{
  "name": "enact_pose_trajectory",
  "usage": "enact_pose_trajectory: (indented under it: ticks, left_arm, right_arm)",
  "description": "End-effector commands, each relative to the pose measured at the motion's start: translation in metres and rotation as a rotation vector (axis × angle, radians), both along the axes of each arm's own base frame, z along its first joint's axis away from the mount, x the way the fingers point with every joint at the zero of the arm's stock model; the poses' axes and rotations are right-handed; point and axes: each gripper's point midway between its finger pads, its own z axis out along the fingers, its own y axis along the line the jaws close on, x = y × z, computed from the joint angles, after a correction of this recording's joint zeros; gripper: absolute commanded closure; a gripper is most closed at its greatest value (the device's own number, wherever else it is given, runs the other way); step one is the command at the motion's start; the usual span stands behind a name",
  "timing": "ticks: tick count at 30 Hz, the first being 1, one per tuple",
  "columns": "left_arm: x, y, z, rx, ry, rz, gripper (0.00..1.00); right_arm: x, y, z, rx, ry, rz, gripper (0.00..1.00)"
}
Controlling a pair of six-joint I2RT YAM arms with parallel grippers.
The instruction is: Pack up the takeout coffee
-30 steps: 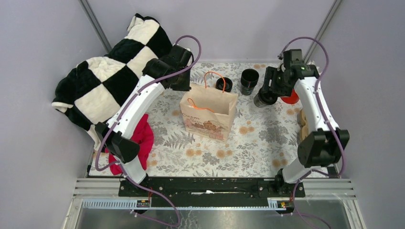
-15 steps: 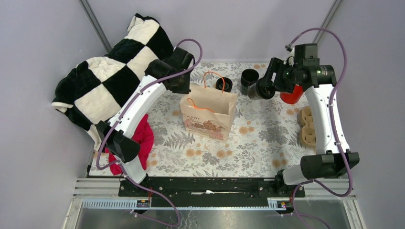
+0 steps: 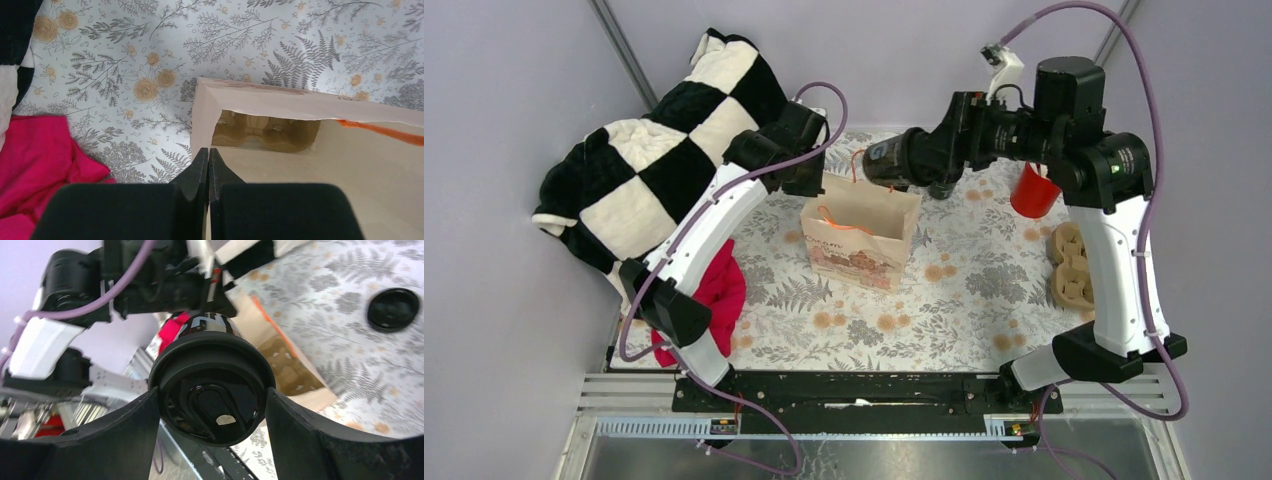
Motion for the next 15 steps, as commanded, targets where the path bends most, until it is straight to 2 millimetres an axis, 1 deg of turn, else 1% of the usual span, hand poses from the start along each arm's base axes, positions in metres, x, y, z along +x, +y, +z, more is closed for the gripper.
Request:
enact_pose_trajectory:
  ticks: [1,3,5,8,10,11,12,13,15]
  left_arm:
    - [-0.006,-0.002,0.049,-0.126,-0.149,-0.023,1.00]
    - [-0.011,-0.006,0.058,-0.170,-0.174,-0.041,1.00]
    - [-0.016,-0.009,0.063,-0.207,-0.201,-0.065,1.00]
    - [-0.020,-0.012,0.065,-0.241,-0.233,-0.096,1.00]
    - [-0.021,-0.014,0.068,-0.256,-0.253,-0.116,1.00]
    - [-0.024,-0.016,0.066,-0.262,-0.255,-0.135,1.00]
    - [-0.025,-0.018,0.070,-0.271,-0.274,-0.152,1.00]
    - [-0.026,-0.018,0.069,-0.272,-0.282,-0.165,1.00]
    - [-0.028,-0.018,0.072,-0.279,-0.312,-0.183,1.00]
  right_arm:
    - [-0.021,0.039,0.015,0.034,-0.043,0.147,0.53]
    - [-0.024,0.050,0.010,0.013,-0.039,0.165,0.57]
    - [-0.024,0.056,0.002,-0.019,-0.039,0.168,0.57]
    - [-0.027,0.063,-0.015,-0.097,-0.042,0.189,0.57]
    - [-0.026,0.064,-0.031,-0.183,-0.050,0.183,0.59]
    - [-0.027,0.062,-0.040,-0.237,-0.053,0.178,0.60]
    - [-0.025,0.060,-0.047,-0.285,-0.061,0.168,0.60]
    - [-0.025,0.059,-0.053,-0.328,-0.071,0.162,0.61]
    - [-0.024,0.058,-0.061,-0.388,-0.092,0.152,0.63]
